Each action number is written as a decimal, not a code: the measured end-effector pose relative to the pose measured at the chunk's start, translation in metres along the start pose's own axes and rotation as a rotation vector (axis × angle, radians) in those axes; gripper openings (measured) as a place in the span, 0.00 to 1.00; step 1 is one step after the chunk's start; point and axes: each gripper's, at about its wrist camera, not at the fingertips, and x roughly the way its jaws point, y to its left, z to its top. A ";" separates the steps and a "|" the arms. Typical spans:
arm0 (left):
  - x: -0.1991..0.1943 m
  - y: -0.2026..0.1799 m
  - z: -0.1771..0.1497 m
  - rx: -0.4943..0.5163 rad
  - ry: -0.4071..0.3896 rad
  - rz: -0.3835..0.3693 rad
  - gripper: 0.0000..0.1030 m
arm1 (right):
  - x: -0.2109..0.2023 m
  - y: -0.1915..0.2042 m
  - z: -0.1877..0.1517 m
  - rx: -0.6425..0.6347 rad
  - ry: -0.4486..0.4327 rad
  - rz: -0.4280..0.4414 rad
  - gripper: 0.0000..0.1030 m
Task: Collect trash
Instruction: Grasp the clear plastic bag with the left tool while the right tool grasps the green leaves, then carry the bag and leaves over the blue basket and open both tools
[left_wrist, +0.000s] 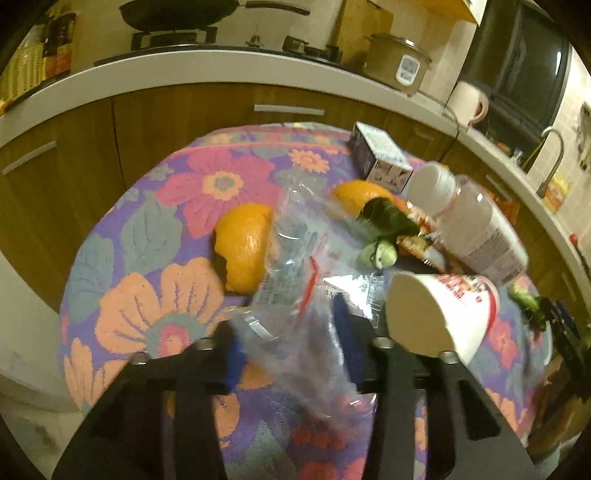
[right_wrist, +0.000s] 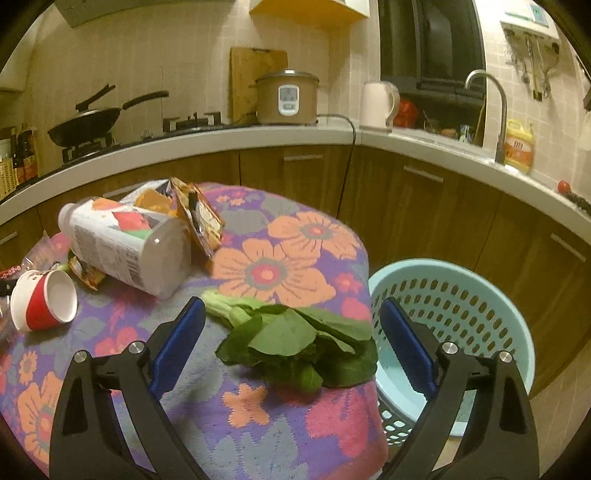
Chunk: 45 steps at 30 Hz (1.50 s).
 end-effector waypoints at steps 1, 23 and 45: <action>0.002 -0.001 -0.001 0.004 0.003 0.015 0.28 | 0.003 -0.001 -0.001 0.004 0.013 0.001 0.88; -0.076 -0.007 -0.008 -0.014 -0.231 -0.031 0.17 | 0.004 0.012 0.000 -0.020 0.096 0.067 0.35; -0.060 -0.217 0.018 0.263 -0.219 -0.297 0.18 | -0.029 -0.092 0.014 0.156 -0.015 -0.017 0.34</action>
